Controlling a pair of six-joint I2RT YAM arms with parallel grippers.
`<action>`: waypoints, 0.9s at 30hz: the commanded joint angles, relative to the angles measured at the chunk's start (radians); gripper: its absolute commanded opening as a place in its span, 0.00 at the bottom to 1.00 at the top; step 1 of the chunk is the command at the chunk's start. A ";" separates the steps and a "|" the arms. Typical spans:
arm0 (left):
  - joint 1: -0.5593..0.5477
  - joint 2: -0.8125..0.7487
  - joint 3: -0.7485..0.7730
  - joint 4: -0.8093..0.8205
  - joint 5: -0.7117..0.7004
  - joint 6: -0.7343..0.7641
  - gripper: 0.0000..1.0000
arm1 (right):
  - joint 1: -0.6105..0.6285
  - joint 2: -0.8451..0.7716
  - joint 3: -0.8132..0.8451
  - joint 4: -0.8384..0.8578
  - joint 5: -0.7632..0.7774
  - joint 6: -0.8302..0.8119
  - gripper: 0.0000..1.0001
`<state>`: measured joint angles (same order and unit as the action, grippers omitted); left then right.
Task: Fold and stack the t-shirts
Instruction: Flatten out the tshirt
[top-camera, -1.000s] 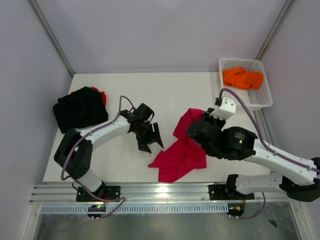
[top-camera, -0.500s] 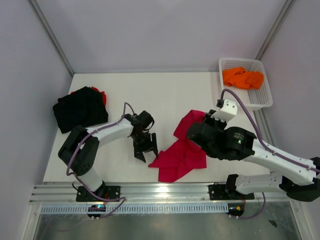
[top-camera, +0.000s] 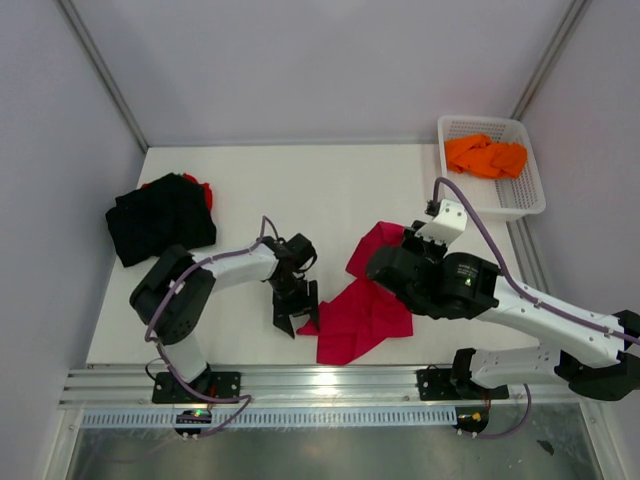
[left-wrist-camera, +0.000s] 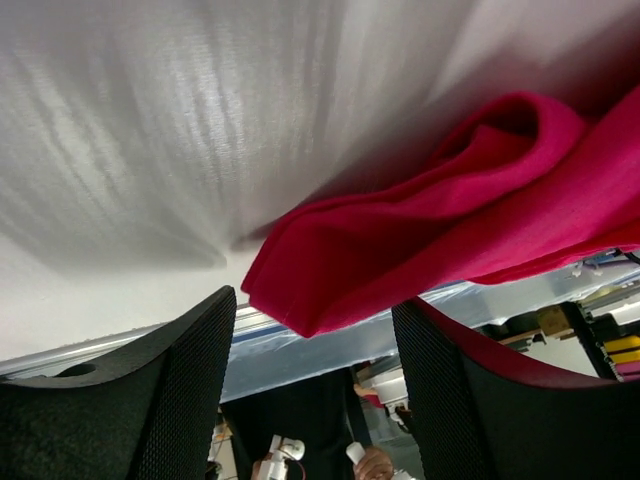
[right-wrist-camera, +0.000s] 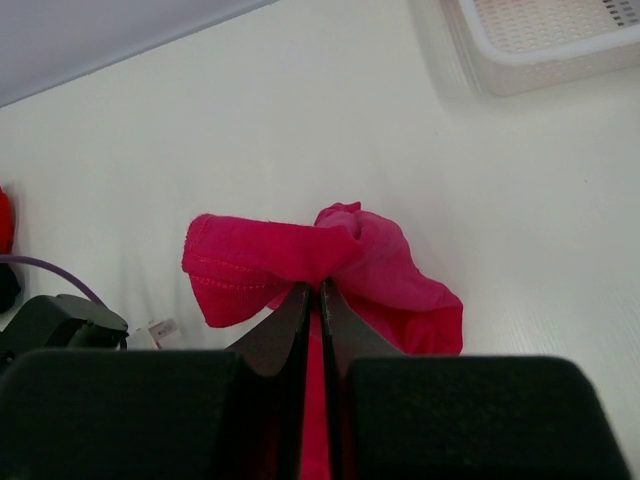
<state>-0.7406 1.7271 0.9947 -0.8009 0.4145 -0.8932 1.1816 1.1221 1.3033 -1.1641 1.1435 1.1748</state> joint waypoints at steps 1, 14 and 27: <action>-0.020 0.022 0.050 0.026 0.043 -0.015 0.66 | 0.000 0.001 0.002 -0.003 0.022 0.063 0.09; -0.026 0.048 0.053 0.098 0.083 -0.024 0.00 | 0.001 -0.004 -0.002 -0.062 0.005 0.132 0.09; -0.005 0.072 0.694 -0.466 -0.478 0.165 0.00 | -0.002 -0.031 -0.009 -0.235 0.101 0.252 0.09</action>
<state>-0.7612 1.8259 1.5566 -1.0588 0.1547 -0.7887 1.1816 1.1198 1.2953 -1.3224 1.1667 1.3350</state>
